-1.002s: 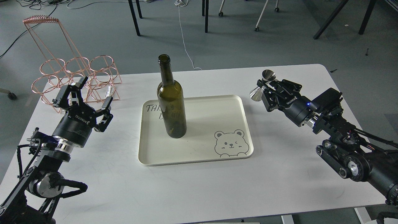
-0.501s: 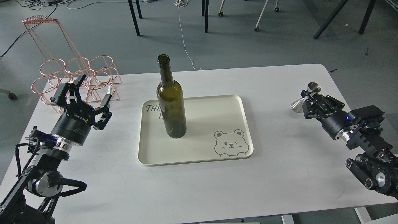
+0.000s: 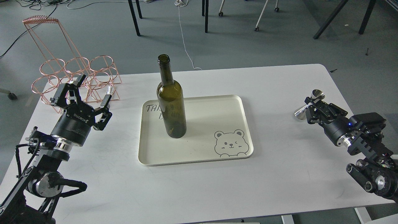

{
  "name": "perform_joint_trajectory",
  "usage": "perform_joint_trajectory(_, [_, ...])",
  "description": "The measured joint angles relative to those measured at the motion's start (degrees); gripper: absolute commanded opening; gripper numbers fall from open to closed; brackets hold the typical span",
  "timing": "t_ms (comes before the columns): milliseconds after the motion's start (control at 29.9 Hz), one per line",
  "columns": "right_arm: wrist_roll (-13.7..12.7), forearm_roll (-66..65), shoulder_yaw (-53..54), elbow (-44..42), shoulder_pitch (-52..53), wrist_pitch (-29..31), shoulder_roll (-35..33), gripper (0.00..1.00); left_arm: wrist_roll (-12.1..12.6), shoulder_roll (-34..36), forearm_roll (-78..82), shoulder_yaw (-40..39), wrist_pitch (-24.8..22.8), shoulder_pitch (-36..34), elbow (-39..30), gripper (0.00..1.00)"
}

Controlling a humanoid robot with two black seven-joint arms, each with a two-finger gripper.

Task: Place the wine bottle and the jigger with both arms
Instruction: 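Lift the jigger with the right gripper and carry it off the tray, then set the jigger down on the table beyond the tray, right gripper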

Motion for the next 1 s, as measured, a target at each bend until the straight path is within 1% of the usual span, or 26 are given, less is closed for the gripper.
perform_joint_trajectory(33, [0.0,0.08,-0.06,-0.16,0.0,0.0,0.06,0.22,0.0,0.05,0.0,-0.02,-0.01,0.0,0.0,0.98])
perform_joint_trajectory(100, [0.0,0.22,-0.14,-0.3,0.0,0.0,0.23,0.26,0.0,0.13,0.0,-0.09,-0.02,0.0,0.0,0.98])
perform_joint_trajectory(200, [0.0,0.3,-0.17,-0.31,0.0,0.0,0.38,0.37,0.0,0.18,0.0,-0.23,-0.02,0.0,0.0,0.98])
perform_joint_trajectory(234, [0.0,0.31,-0.17,-0.31,0.0,0.0,0.4,0.47,0.0,0.18,0.0,-0.31,-0.02,0.0,0.0,0.98])
perform_joint_trajectory(267, [0.0,0.31,-0.17,-0.28,0.02,0.0,0.4,0.61,0.0,0.18,0.0,-0.35,-0.02,-0.01,0.0,0.98])
perform_joint_trajectory(301, [0.0,0.31,-0.17,-0.24,0.1,0.01,0.41,0.69,0.0,0.18,0.0,-0.37,-0.02,-0.06,0.0,0.98])
perform_joint_trajectory(534, [0.0,0.33,-0.16,-0.16,0.27,0.01,0.41,0.84,0.0,0.11,0.0,-0.4,-0.02,-0.34,0.0,0.98])
perform_joint_trajectory(601, [0.0,0.33,-0.16,0.01,0.27,0.01,0.25,0.92,0.0,0.11,0.0,-0.4,-0.02,-0.34,0.0,0.98])
perform_joint_trajectory(668, [0.0,0.33,-0.18,0.29,0.2,0.01,0.04,0.94,0.0,0.06,0.0,-0.4,-0.02,-0.35,0.0,0.98])
perform_joint_trajectory(801, [0.01,0.33,-0.66,2.12,-0.2,0.01,-0.93,0.94,0.0,-0.14,0.0,-0.35,-0.02,-0.35,0.0,0.98])
perform_joint_trajectory(868, [0.0,0.41,-2.89,4.27,-0.67,0.01,-3.57,0.94,0.0,-0.21,0.0,-0.32,-0.02,-0.36,0.0,0.98])
perform_joint_trajectory(1002, [0.0,1.99,-9.27,10.95,-1.6,0.02,-11.64,0.94,0.0,-0.32,0.0,-0.34,0.02,-0.36,0.0,0.98])
